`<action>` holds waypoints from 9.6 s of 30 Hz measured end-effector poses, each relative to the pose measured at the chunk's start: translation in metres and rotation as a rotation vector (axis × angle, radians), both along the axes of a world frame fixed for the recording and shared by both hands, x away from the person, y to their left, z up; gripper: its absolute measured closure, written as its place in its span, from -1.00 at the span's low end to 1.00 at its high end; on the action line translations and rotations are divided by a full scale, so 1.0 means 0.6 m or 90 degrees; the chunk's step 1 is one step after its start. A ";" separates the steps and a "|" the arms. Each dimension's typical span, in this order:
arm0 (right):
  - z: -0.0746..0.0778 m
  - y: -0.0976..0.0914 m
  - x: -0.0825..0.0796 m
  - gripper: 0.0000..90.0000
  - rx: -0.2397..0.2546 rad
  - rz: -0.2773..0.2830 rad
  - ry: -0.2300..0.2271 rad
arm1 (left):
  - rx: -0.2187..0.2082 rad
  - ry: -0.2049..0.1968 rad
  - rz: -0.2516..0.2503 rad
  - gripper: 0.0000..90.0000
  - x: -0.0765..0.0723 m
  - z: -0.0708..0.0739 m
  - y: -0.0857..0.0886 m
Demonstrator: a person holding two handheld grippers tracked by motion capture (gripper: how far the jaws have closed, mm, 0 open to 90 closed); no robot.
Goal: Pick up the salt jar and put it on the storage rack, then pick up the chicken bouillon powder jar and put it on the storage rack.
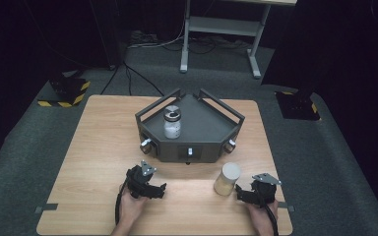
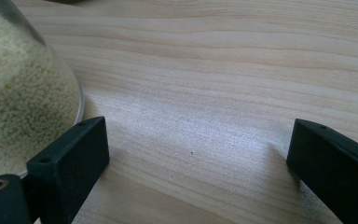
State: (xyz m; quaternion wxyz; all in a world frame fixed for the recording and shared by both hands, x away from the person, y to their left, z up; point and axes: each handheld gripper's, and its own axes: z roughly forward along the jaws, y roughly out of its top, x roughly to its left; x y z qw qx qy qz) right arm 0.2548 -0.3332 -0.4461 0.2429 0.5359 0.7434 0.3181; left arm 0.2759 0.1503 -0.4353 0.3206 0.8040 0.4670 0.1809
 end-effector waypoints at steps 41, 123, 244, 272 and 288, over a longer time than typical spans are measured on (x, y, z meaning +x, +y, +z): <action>0.000 0.000 0.000 -0.88 0.000 -0.001 0.001 | -0.016 -0.036 -0.004 -0.95 -0.010 -0.030 0.001; 0.002 0.003 0.007 -0.99 -0.006 0.004 0.009 | -0.016 -0.039 0.026 -0.90 -0.022 -0.030 -0.006; 0.055 0.028 -0.014 -0.75 0.106 0.176 -0.094 | -0.018 -0.039 0.026 -0.89 -0.022 -0.030 -0.006; 0.042 0.044 -0.033 -0.21 0.074 0.166 -0.146 | -0.018 -0.039 0.027 -0.89 -0.022 -0.030 -0.006; 0.054 0.042 -0.025 -0.21 0.071 0.181 -0.138 | -0.018 -0.039 0.027 -0.89 -0.023 -0.030 -0.006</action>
